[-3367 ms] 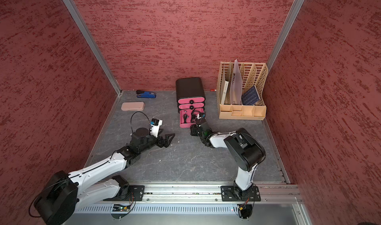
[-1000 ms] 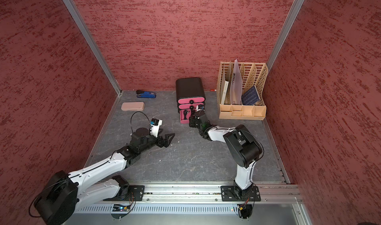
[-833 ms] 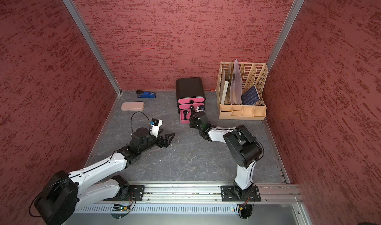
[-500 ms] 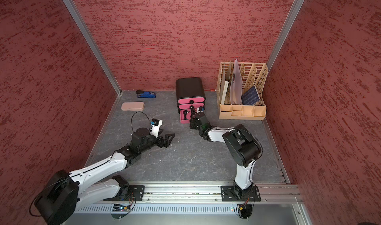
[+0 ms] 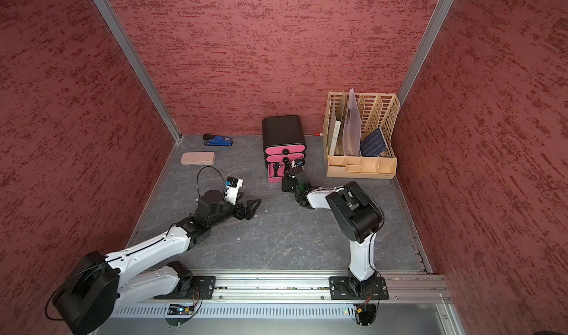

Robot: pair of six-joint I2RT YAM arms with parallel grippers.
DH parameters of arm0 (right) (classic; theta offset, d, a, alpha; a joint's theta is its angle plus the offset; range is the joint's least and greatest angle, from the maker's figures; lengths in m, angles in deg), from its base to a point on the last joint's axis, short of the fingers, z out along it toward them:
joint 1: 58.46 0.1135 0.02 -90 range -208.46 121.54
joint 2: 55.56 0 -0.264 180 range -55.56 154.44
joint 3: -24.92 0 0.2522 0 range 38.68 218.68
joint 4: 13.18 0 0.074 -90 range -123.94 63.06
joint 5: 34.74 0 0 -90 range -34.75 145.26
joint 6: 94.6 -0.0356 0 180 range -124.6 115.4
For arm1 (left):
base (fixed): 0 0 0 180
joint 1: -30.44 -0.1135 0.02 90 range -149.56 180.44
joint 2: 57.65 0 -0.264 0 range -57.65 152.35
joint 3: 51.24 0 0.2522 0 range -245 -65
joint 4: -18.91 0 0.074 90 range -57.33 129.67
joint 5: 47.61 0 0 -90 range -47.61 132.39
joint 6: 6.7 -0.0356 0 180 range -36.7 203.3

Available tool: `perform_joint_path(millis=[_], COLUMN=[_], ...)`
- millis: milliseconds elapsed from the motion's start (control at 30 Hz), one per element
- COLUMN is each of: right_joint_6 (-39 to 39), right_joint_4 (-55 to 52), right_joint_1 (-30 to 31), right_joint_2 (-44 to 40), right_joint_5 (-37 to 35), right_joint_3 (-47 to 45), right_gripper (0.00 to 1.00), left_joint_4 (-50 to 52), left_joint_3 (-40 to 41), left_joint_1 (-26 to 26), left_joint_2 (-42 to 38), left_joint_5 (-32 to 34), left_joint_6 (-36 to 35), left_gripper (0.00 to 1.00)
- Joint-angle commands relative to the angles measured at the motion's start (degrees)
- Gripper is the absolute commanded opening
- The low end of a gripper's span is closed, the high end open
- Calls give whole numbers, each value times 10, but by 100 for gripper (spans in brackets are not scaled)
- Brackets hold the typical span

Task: Place the wired earphones into the drawer by color
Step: Close the drawer in the storage box.

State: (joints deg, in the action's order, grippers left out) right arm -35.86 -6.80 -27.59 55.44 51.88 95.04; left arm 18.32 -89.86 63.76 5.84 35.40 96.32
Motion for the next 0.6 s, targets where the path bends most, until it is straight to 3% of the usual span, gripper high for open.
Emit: perform_joint_path(millis=[0, 300, 567], right_joint_6=[2, -2, -49], right_joint_4=[26, 36, 50], right_joint_1=[-6, -17, -31], right_joint_2=[15, 45, 71], right_joint_5=[-21, -21, 9], right_joint_3=[27, 57, 79], right_gripper=[46, 45, 46], left_joint_4=[-17, -19, -18], left_joint_3=[-15, -14, -14], left_joint_1=[-4, -5, -6], left_joint_2=[5, 7, 7], left_joint_5=[2, 2, 2], left_joint_6=[-7, -7, -7], left_gripper=[100, 100, 100])
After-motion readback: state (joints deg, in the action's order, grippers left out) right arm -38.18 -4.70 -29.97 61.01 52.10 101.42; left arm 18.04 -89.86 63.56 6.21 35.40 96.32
